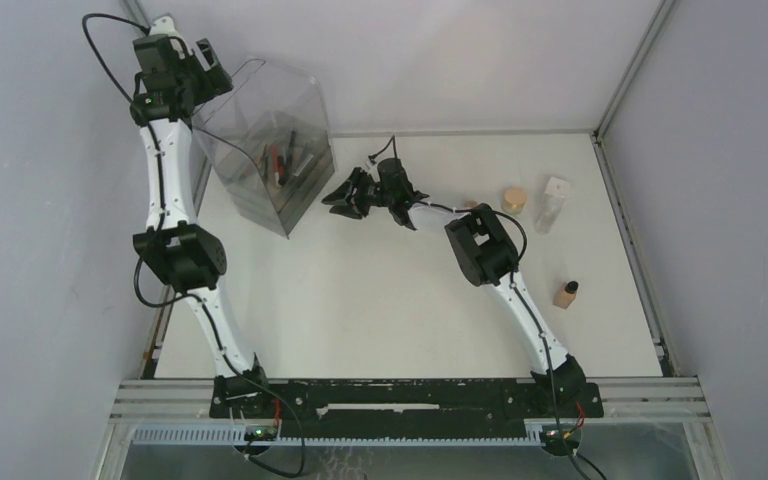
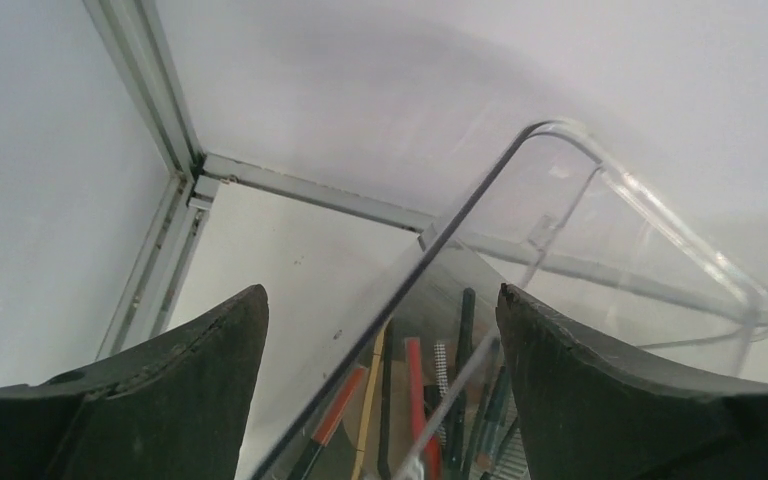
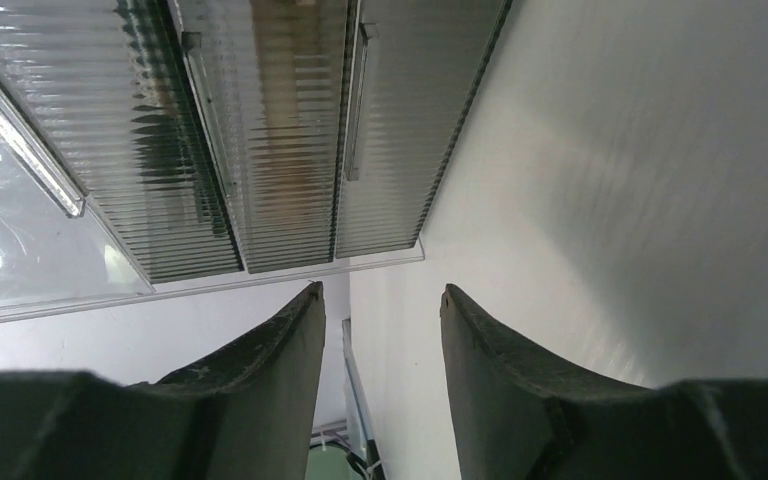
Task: Organize the makeup
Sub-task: Open the drawer in the storage box.
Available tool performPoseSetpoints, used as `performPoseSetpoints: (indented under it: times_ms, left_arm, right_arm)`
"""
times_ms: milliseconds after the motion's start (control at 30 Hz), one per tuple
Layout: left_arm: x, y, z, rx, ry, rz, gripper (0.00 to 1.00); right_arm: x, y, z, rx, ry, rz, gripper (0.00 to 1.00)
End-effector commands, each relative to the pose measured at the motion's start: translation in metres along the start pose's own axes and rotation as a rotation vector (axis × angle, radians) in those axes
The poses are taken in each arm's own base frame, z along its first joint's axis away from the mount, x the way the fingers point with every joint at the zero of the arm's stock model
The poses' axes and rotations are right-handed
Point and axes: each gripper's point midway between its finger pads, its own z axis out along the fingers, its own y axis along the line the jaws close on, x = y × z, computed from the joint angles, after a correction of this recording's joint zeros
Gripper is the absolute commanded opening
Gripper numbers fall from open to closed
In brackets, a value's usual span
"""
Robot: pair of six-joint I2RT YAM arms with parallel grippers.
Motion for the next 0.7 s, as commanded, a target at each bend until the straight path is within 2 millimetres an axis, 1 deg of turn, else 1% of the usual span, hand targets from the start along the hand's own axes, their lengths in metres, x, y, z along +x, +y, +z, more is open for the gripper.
performPoseSetpoints:
  times_ms: [0, 67, 200, 300, 433, 667]
  left_arm:
    - [-0.023, -0.019, -0.003, 0.131, -0.063, 0.046, 0.88]
    - [-0.016, -0.027, 0.000, 0.197, -0.040, 0.044, 0.89]
    - [0.004, -0.041, 0.002, 0.314, 0.026, 0.057, 0.88]
    - [0.022, -0.056, 0.000, 0.428, 0.083, 0.062, 0.85]
    - [0.042, -0.069, -0.006, 0.549, 0.137, 0.088, 0.80]
    - [0.056, -0.081, -0.013, 0.647, 0.183, 0.066, 0.76]
  right_arm:
    - [-0.007, 0.026, 0.003, -0.074, -0.005, -0.042, 0.54]
    - [-0.008, 0.027, 0.003, -0.080, -0.004, -0.039, 0.54]
    - [-0.009, 0.028, 0.001, -0.084, -0.003, -0.046, 0.54]
    - [-0.010, 0.027, 0.001, -0.088, -0.011, -0.030, 0.54]
    - [-0.012, 0.027, 0.000, -0.116, -0.035, 0.001, 0.53]
    - [-0.013, 0.020, 0.002, -0.136, -0.091, 0.038, 0.45]
